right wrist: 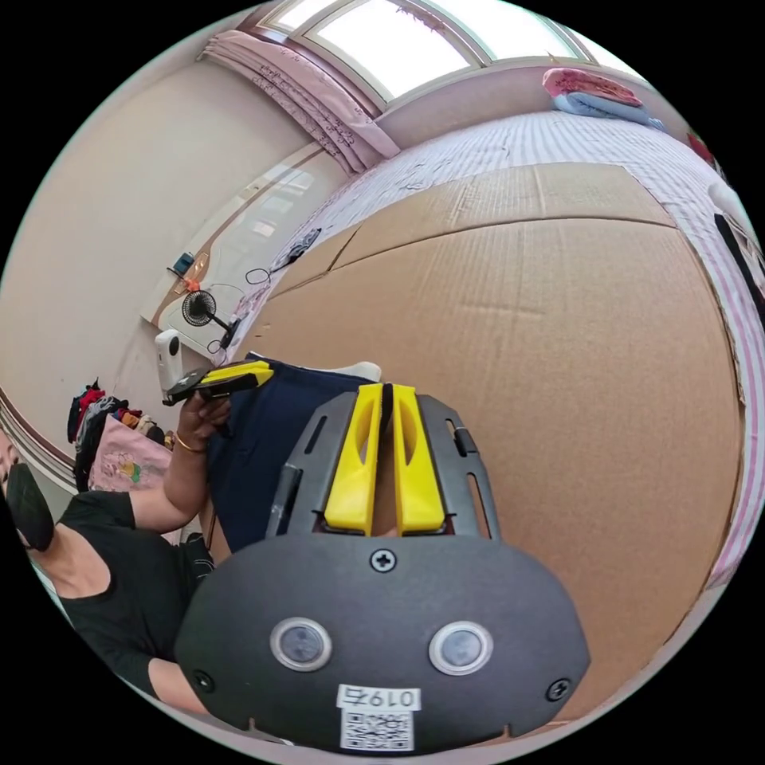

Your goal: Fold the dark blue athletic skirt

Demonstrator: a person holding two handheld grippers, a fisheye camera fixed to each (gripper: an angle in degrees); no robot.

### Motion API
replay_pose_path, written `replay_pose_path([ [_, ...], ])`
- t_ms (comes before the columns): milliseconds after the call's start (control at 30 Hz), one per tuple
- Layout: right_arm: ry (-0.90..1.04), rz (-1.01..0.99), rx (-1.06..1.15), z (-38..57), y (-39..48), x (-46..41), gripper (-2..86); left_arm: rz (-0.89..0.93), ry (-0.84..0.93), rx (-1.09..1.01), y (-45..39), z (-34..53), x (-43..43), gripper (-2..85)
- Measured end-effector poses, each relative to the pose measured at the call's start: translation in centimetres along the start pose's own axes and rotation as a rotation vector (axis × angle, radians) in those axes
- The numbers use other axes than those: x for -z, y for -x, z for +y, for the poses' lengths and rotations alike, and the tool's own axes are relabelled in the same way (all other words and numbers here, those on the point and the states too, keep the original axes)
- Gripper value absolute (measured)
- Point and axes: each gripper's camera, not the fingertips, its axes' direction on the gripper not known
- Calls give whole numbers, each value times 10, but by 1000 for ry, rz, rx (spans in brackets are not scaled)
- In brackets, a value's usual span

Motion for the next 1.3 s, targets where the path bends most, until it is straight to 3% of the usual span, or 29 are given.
replay_pose_path([
  [667,-10,-112,-33,29,87,17,20,111,-33,49,-54,50,56,11],
  [800,-6,-103,-27,38,123,20,30,-1,30,-8,-83,60,56,10],
  [900,-39,-98,50,50,167,39,55,-112,-13,-56,-115,76,83,9],
  [1067,-196,48,205,87,302,112,65,-472,-228,-340,-214,143,164,7],
  [1167,-226,181,381,124,414,123,62,-491,-341,-402,-253,198,198,7],
  [1300,-288,394,552,192,545,94,31,-436,-326,-410,-277,257,217,7],
])
